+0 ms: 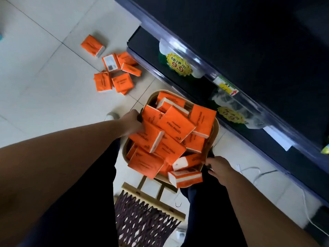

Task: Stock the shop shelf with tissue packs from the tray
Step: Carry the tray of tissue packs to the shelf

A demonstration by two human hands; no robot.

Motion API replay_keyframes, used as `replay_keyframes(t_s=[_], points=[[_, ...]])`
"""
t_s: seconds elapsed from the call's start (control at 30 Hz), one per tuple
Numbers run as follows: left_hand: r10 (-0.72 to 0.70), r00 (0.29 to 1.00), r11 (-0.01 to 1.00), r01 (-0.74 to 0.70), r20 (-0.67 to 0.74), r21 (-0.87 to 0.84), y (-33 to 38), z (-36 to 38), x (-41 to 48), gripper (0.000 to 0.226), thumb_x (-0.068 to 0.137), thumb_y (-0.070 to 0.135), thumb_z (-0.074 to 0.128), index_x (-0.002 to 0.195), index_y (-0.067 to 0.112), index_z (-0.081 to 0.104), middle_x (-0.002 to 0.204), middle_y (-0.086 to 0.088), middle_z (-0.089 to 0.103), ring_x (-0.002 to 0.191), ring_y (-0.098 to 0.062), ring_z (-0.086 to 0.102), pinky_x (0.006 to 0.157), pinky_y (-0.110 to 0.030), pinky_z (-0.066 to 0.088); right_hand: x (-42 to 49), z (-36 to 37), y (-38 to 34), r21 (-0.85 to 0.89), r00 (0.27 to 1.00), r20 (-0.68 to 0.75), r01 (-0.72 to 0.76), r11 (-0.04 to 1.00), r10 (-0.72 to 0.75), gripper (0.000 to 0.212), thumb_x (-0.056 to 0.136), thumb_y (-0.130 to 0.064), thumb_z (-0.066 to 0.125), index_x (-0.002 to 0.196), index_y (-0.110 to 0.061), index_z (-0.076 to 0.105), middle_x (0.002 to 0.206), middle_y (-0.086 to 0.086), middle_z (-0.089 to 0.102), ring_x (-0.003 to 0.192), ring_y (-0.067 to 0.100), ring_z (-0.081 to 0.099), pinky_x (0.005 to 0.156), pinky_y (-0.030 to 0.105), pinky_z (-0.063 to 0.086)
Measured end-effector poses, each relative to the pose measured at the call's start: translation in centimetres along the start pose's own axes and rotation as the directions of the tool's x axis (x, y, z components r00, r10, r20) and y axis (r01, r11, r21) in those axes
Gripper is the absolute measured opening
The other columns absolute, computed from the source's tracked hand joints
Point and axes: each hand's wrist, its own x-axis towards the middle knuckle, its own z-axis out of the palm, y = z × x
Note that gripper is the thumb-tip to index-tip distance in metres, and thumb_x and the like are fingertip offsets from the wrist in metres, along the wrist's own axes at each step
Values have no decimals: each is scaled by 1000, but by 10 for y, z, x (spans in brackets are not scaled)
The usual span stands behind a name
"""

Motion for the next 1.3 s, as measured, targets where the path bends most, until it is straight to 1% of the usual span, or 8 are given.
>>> replay_keyframes(t_s=[0.13,0.33,0.43,0.63,0.73,0.83,1.03,1.3], points=[[71,988,997,-73,136,14,5,24,29,38,78,12,69,112,7,53,92,-4,54,76,-14,49,60,-25,40,41,-2,21,-307,994,-108,-4,952,-30,11,83,-11,54,76,-4,57,72,13,58,69,28,57,59,29,41],[207,938,965,-242,277,100,13,64,83,38,54,31,74,82,12,57,84,-8,61,77,-21,58,72,-40,53,105,-24,43,-350,991,-107,34,936,-76,19,83,-1,51,65,-5,54,66,10,56,59,20,52,49,25,34],[203,920,943,-276,334,187,20,80,103,30,77,14,74,99,3,58,87,-5,60,76,-18,55,58,-18,48,122,-25,45,-300,991,-76,87,950,-114,24,75,3,61,54,-7,59,47,2,58,48,15,55,44,19,38],[370,907,870,-415,203,266,40,94,135,18,76,8,74,67,14,60,55,11,62,67,-14,57,60,-21,44,142,-18,48,204,943,-189,310,929,-274,17,60,0,57,73,5,67,73,26,66,66,34,62,72,39,54],[413,906,870,-422,91,257,36,107,129,16,70,19,78,71,12,63,75,-1,67,74,-20,61,70,-30,50,129,-8,52,255,922,-257,354,900,-289,14,73,1,49,69,-6,60,71,16,64,64,26,58,67,32,49],[436,899,874,-414,-35,253,26,113,128,38,59,29,81,87,7,68,94,-12,69,86,-27,64,79,-39,54,126,-15,56,277,911,-237,397,875,-339,15,73,-1,48,73,-10,60,79,13,64,69,23,56,65,30,46],[422,891,902,-393,-166,181,12,132,103,46,66,23,81,102,0,64,93,-16,65,68,-25,59,54,-29,45,101,-15,78,188,882,-163,467,864,-441,6,80,-11,60,83,-15,64,91,5,64,89,18,57,82,35,43],[451,863,889,-410,-228,204,11,149,99,71,60,25,83,122,4,56,114,-17,61,98,-32,61,84,-43,55,87,-11,93,-2,858,-102,507,862,-504,37,83,-22,66,117,-20,53,121,1,57,111,20,52,86,38,44]])
